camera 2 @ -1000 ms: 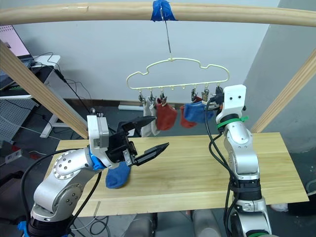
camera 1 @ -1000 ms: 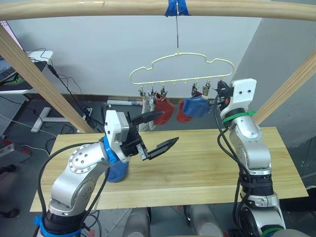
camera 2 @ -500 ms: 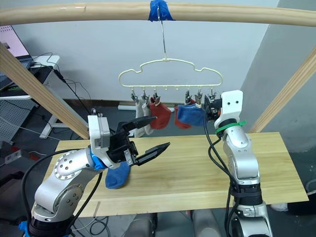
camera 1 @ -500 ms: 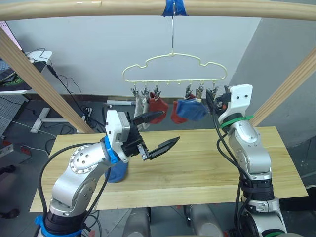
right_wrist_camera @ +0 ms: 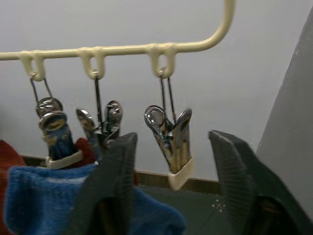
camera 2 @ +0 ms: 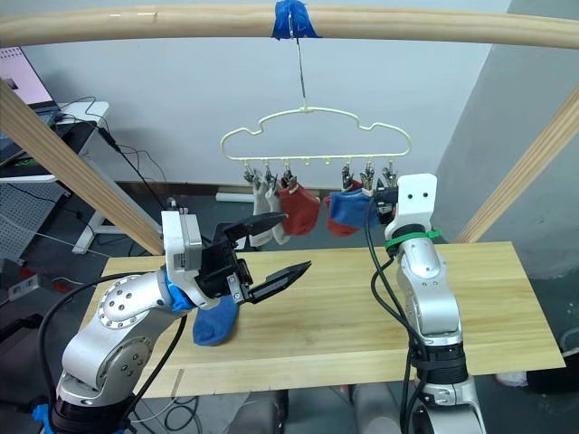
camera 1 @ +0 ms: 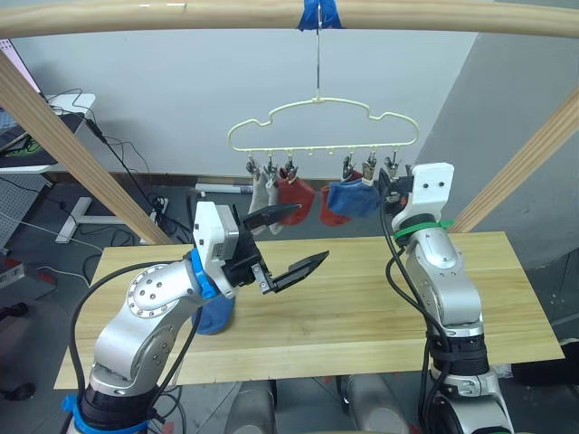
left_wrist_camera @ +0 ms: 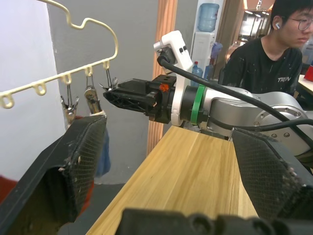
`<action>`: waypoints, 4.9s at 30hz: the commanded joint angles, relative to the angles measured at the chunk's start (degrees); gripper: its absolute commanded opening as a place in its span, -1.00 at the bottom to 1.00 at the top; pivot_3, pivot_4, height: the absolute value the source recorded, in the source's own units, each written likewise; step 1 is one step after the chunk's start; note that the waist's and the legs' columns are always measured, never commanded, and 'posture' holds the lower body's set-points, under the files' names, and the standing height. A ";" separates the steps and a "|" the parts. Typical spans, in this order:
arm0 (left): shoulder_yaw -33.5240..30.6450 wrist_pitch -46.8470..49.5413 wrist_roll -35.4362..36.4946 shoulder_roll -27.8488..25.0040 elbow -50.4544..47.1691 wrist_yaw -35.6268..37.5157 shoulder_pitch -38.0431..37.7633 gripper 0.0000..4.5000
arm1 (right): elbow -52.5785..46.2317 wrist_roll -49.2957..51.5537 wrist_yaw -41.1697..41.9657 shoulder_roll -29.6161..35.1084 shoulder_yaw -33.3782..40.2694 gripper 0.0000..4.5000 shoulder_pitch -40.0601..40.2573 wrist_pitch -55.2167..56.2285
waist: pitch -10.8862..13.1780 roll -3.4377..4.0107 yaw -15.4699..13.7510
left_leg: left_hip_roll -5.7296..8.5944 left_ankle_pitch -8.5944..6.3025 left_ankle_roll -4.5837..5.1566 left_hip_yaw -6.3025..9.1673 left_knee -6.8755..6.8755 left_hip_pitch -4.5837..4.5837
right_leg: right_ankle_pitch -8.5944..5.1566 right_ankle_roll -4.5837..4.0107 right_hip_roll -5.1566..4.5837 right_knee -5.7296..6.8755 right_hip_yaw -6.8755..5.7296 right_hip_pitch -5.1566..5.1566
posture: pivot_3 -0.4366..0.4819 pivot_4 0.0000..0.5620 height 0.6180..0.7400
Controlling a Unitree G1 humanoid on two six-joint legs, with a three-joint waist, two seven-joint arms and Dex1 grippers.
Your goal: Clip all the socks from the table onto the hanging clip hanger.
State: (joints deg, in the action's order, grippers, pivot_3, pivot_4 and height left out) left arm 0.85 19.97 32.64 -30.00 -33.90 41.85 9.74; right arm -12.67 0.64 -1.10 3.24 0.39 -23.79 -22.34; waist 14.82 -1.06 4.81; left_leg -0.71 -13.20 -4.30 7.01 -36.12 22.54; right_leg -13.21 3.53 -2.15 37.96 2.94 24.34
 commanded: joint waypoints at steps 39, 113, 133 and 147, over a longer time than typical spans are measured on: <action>-0.02 -0.55 -0.09 -0.23 -2.06 0.00 0.64 1.00 | 5.92 -2.24 -4.85 -4.34 -0.30 -0.15 -6.53 6.16 | 0.00 0.00 -0.03 | 0.00 0.00 0.00 0.02 0.01 0.03 | 0.00 -0.01 0.00 -0.03 -0.03 0.01 | -0.13 -0.31 1.00; 0.11 -9.85 -28.95 -5.10 56.82 -3.17 0.71 1.00 | 4.89 49.51 27.40 22.33 18.52 -0.99 -20.37 -57.14 | 0.16 0.10 0.55 | -0.03 -0.03 0.05 0.09 0.11 0.27 | -0.20 0.07 0.01 -0.14 -0.20 0.19 | -0.32 -0.13 1.00; 2.99 -17.90 -30.55 -2.19 60.56 0.85 0.79 -0.54 | 3.68 49.05 25.40 21.66 18.07 -1.00 -19.03 -56.05 | 0.11 0.17 0.42 | -0.03 -0.02 0.05 0.08 0.07 0.15 | -0.23 0.18 0.00 -0.06 -0.18 0.10 | -0.32 -0.22 1.00; 5.24 -21.19 -22.44 -1.33 20.84 7.83 -6.57 -0.98 | 8.83 55.25 22.06 19.44 26.61 -1.00 -22.73 -68.14 | 0.10 0.15 0.22 | -0.02 -0.03 0.04 0.09 0.06 0.32 | -0.09 -0.03 -0.02 -0.18 -0.21 0.18 | -0.32 -0.26 1.00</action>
State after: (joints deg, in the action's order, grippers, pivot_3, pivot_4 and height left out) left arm 5.78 0.35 8.96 -31.45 -9.07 49.27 2.67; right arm -3.64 53.82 21.52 22.97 24.77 -44.99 -88.43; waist 14.92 -0.91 5.04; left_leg -0.73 -13.23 -4.25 7.07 -36.05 22.85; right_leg -13.31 3.52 -2.17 37.79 2.75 24.52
